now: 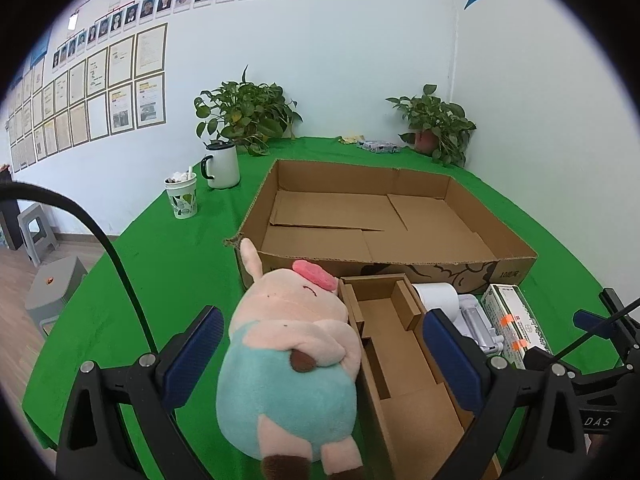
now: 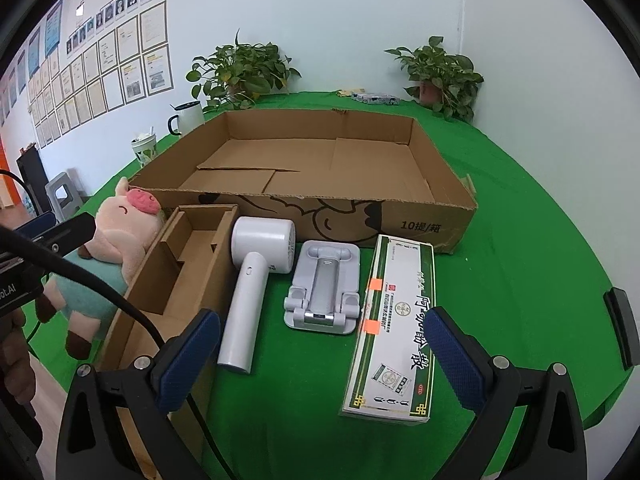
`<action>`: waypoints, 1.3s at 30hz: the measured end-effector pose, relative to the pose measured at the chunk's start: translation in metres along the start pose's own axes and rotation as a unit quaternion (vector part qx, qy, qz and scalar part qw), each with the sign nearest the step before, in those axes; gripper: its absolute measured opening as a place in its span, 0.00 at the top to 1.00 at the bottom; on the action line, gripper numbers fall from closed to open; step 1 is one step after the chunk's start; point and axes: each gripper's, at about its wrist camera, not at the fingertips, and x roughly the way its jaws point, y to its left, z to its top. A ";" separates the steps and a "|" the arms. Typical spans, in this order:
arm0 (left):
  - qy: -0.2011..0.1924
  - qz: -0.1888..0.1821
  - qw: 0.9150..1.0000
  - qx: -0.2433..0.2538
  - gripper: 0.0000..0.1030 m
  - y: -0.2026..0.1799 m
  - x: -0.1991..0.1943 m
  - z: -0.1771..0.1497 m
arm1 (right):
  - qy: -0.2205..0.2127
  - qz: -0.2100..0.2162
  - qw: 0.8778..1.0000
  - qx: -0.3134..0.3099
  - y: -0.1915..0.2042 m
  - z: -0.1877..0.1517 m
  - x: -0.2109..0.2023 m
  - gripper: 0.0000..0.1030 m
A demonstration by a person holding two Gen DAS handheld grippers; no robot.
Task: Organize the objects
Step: 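Move the right gripper toward the pink plush pig, then close the right gripper on the plush pig and lift it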
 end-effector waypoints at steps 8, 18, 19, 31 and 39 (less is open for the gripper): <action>0.009 -0.019 1.000 -0.018 0.03 0.035 -0.011 -0.006 | -0.049 0.105 0.988 -0.103 0.059 0.035 -0.059 0.01; 0.085 -0.098 0.988 -0.088 0.03 0.066 0.025 -0.042 | -0.045 0.304 0.939 -0.157 0.113 0.059 -0.072 0.00; 0.092 -0.108 0.986 -0.092 0.03 0.066 0.030 -0.044 | -0.038 0.307 0.939 -0.151 0.115 0.063 -0.065 0.00; 0.102 -0.133 0.980 -0.111 0.30 0.070 0.038 -0.062 | 0.059 0.291 0.947 -0.127 0.119 0.078 0.037 0.01; 0.105 -0.136 0.970 -0.169 0.36 0.092 0.022 -0.077 | 0.104 0.284 0.939 -0.167 0.162 0.075 0.086 0.01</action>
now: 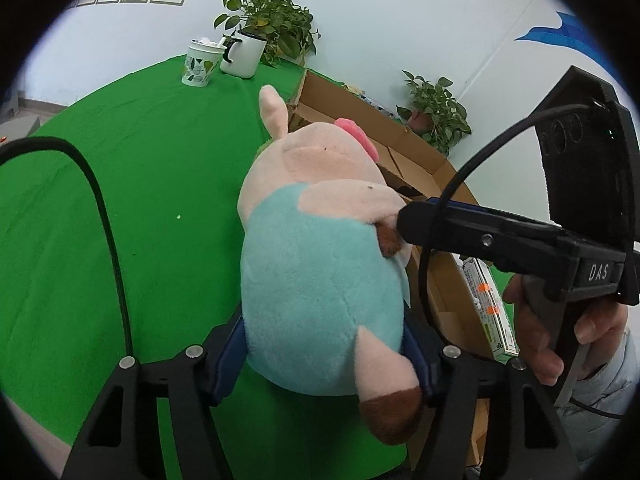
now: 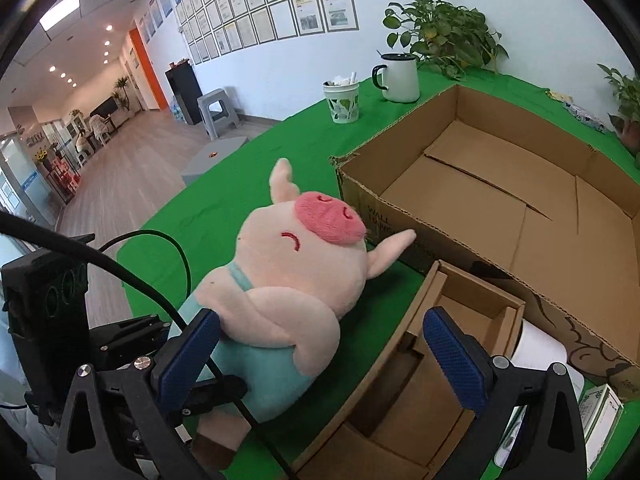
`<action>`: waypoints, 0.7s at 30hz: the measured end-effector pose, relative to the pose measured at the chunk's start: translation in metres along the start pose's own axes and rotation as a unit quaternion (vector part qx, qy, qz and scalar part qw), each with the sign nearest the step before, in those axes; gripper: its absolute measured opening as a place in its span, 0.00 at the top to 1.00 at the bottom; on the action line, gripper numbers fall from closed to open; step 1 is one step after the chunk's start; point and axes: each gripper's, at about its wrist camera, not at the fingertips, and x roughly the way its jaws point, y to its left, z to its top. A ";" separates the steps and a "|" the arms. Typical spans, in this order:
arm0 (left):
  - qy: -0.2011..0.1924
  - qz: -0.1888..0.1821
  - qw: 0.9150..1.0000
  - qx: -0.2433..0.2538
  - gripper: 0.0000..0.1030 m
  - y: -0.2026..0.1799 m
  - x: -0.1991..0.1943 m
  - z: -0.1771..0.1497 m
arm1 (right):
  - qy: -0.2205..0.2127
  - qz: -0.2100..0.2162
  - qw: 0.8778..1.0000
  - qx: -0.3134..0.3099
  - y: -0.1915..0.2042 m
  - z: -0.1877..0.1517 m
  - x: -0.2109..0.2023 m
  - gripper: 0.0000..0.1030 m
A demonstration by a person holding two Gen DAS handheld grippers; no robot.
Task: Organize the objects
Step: 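Close the right gripper on the plush pig and lift it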
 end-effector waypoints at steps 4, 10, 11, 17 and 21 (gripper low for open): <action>0.000 0.002 1.000 -0.008 0.36 0.004 -0.011 -0.006 | 0.013 0.029 0.999 -0.008 0.016 0.008 0.015 0.01; -0.004 -0.002 1.000 -0.021 0.37 0.010 -0.017 -0.011 | 0.071 0.062 0.995 0.021 0.042 0.011 0.046 0.01; -0.006 -0.005 1.000 -0.025 0.38 0.011 -0.018 -0.011 | 0.079 0.063 0.994 0.035 0.042 0.010 0.050 0.01; -0.015 -0.003 1.000 -0.013 0.38 0.006 -0.018 -0.014 | 0.105 0.063 0.989 0.083 0.041 0.010 0.063 0.01; -0.016 0.003 1.000 -0.003 0.39 0.003 -0.018 -0.015 | 0.114 0.061 0.985 0.112 0.037 0.008 0.072 0.02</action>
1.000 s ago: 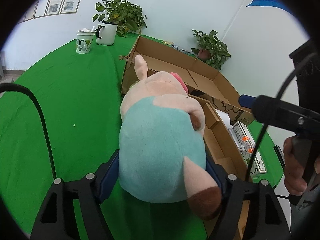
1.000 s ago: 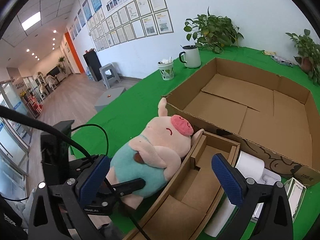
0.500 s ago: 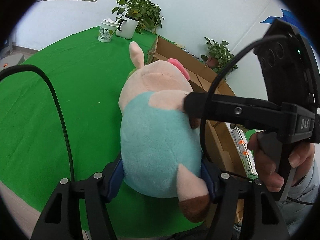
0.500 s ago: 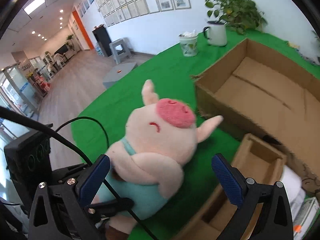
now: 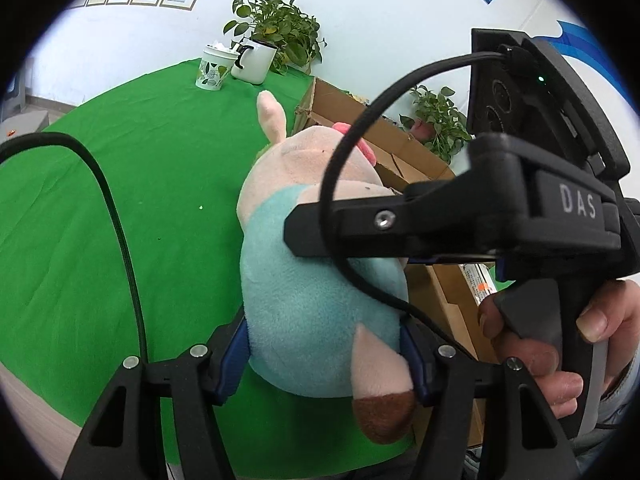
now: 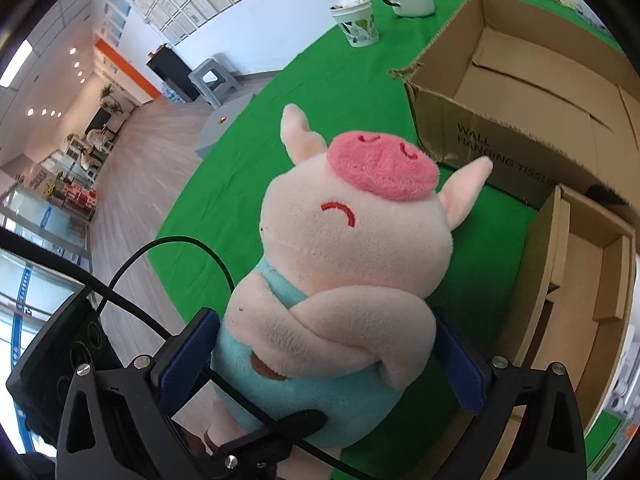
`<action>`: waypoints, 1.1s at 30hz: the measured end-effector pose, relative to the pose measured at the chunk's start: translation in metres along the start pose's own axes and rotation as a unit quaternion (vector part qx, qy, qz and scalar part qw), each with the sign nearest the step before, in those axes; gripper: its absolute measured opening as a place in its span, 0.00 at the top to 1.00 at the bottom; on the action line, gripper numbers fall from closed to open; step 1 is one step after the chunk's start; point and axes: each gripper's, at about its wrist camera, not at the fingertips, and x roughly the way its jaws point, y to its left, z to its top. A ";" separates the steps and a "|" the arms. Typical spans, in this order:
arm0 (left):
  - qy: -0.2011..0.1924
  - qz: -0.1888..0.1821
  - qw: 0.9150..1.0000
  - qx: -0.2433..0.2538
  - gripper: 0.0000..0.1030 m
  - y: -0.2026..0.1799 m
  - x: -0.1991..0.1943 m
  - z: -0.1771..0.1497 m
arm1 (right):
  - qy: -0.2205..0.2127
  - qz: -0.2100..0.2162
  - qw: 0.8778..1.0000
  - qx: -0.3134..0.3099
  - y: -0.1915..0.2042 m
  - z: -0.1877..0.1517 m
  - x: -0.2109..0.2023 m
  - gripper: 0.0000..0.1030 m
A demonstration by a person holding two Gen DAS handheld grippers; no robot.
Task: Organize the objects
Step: 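Close the right gripper on the plush pig and lift it, then carry the plush pig with the right gripper over the large cardboard box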
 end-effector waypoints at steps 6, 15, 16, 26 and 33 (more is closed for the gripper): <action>0.005 0.008 1.000 0.007 0.41 -0.004 -0.003 -0.002 | -0.035 -0.029 0.999 -0.016 0.010 -0.007 0.005 0.13; 0.014 0.032 0.998 0.055 0.43 -0.031 -0.006 -0.006 | -0.086 -0.021 0.996 -0.008 0.003 -0.025 -0.010 0.26; 0.016 0.032 0.998 0.060 0.44 -0.036 -0.007 -0.005 | -0.090 -0.019 0.996 -0.005 0.001 -0.027 -0.013 0.27; -0.040 0.033 0.990 0.130 0.45 -0.102 -0.024 0.036 | -0.188 -0.003 0.982 0.006 -0.024 -0.025 -0.099 0.27; -0.098 0.004 0.982 0.159 0.45 -0.141 -0.027 0.091 | -0.248 -0.030 0.968 -0.020 -0.025 0.004 -0.173 0.27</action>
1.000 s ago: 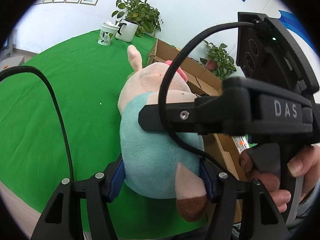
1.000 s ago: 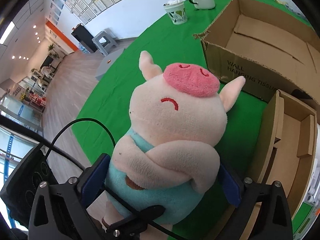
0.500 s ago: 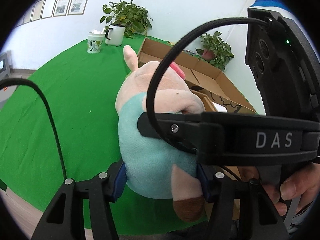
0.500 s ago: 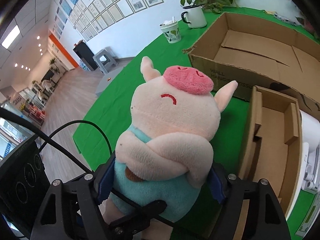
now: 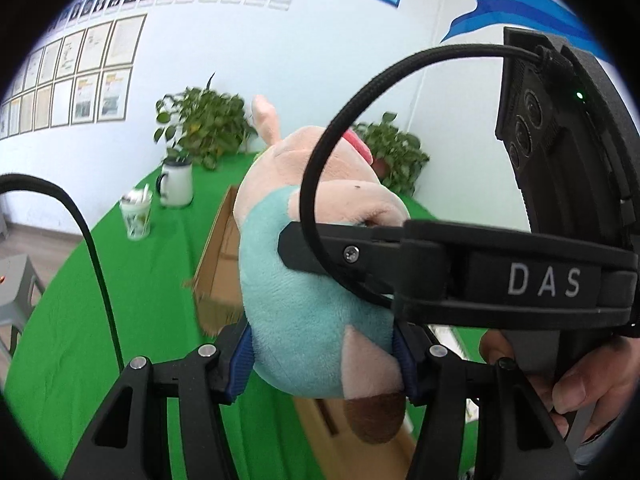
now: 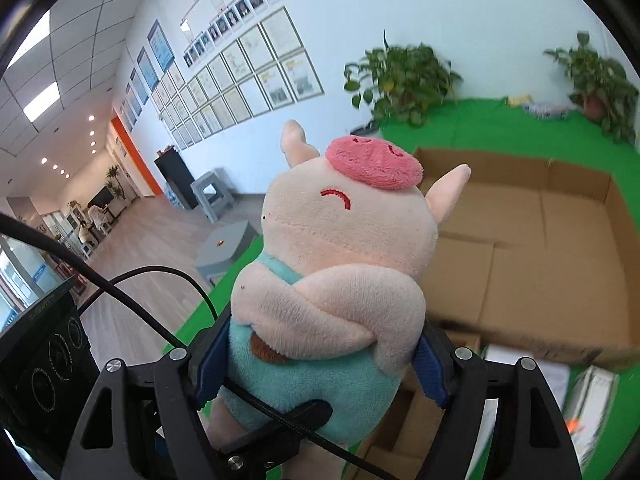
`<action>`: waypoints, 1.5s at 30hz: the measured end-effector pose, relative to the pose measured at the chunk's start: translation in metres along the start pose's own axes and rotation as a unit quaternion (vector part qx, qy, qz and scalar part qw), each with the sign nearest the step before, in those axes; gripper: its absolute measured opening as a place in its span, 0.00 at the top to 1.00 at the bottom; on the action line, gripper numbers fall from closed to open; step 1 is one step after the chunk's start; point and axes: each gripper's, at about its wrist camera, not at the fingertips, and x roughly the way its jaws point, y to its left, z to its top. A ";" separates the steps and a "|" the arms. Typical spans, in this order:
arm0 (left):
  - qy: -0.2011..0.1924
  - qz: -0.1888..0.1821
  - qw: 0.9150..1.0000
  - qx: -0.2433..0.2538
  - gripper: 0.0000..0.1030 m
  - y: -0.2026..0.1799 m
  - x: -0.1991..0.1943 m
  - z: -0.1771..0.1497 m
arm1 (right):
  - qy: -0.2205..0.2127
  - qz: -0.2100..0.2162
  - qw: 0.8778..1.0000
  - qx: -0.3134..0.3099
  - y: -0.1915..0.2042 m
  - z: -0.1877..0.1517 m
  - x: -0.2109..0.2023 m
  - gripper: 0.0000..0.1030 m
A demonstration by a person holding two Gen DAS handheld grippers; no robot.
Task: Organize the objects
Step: 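Carry the plush pig with the right gripper over the large cardboard box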
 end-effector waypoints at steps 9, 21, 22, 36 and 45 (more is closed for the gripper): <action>-0.020 -0.014 0.999 0.033 0.45 0.004 0.047 0.062 | -0.032 0.000 0.999 0.001 -0.019 0.056 -0.058 0.28; 0.013 -0.008 1.000 0.024 0.45 0.001 0.078 0.070 | -0.009 0.012 1.000 0.017 -0.062 0.115 -0.025 0.28; 0.018 -0.008 1.000 0.020 0.45 0.003 0.082 0.071 | -0.003 0.012 1.000 0.019 -0.065 0.118 -0.019 0.28; 0.083 0.072 0.993 0.041 0.46 0.033 0.153 0.063 | 0.055 0.115 0.989 0.068 -0.146 0.109 0.096 0.27; 0.133 0.123 0.983 0.035 0.50 0.051 0.189 0.039 | 0.098 0.166 0.971 0.141 -0.197 0.077 0.181 0.21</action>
